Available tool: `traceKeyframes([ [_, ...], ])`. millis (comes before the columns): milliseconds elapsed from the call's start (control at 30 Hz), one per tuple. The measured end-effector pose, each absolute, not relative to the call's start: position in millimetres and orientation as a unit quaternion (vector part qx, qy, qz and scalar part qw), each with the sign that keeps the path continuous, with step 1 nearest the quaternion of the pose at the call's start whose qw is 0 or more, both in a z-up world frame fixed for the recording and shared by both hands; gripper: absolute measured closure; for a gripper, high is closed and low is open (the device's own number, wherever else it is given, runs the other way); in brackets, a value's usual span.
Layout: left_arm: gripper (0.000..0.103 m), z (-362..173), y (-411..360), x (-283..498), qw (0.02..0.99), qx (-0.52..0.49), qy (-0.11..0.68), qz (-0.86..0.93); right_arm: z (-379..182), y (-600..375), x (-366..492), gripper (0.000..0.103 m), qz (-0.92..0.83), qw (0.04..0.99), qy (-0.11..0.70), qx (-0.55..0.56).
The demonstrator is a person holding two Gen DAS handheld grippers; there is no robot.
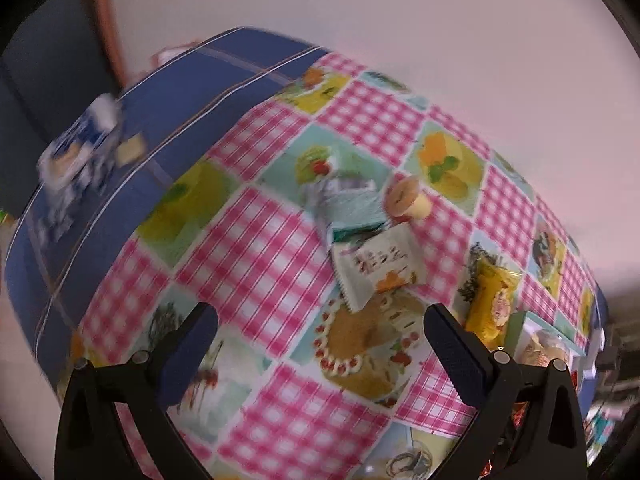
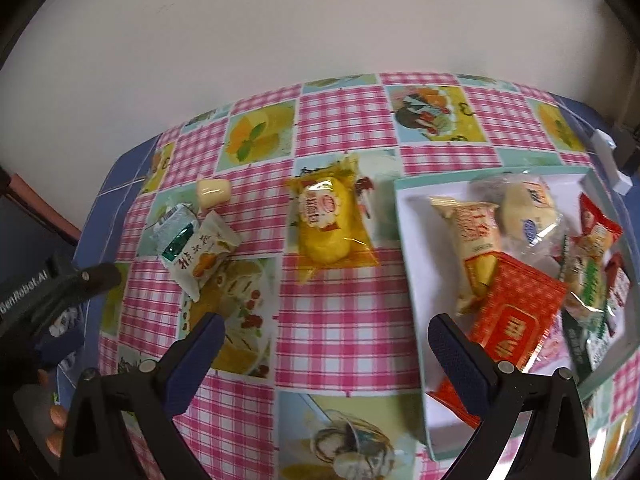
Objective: Organize snacks
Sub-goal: 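Move both tools back toward the remaining snacks on the cloth, then grasp the green-white biscuit pack with left tool while right tool grasps yellow bread pack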
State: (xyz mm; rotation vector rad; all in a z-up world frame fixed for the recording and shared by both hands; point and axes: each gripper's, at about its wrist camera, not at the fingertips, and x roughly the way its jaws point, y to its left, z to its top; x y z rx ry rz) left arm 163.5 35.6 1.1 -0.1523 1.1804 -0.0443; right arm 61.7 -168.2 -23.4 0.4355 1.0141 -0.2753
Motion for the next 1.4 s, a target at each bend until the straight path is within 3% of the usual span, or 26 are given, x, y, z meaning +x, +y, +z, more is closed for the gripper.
traceKeyframes([
  [267,0.0,1,40,208,0.822,-0.033,0.566,-0.056,-24,-172,86,0.003,-0.109,0.848,0.475,0.208],
  [533,0.0,-15,41,250,0.793,-0.024,0.604,-0.075,-21,-194,131,0.016,-0.109,0.833,0.496,0.22],
  [667,0.0,-26,37,265,0.783,-0.028,0.616,-0.08,-21,-199,149,0.017,-0.119,0.828,0.513,0.191],
  [967,0.002,-64,21,289,0.758,-0.036,0.647,-0.08,-54,-207,174,0.028,-0.124,0.805,0.552,0.178],
  [1133,0.022,-82,12,298,0.75,-0.031,0.656,-0.076,-74,-206,184,0.037,-0.123,0.795,0.568,0.172],
  [1400,0.023,-92,-1,309,0.756,-0.032,0.65,-0.072,-92,-204,194,0.043,-0.128,0.79,0.578,0.162],
])
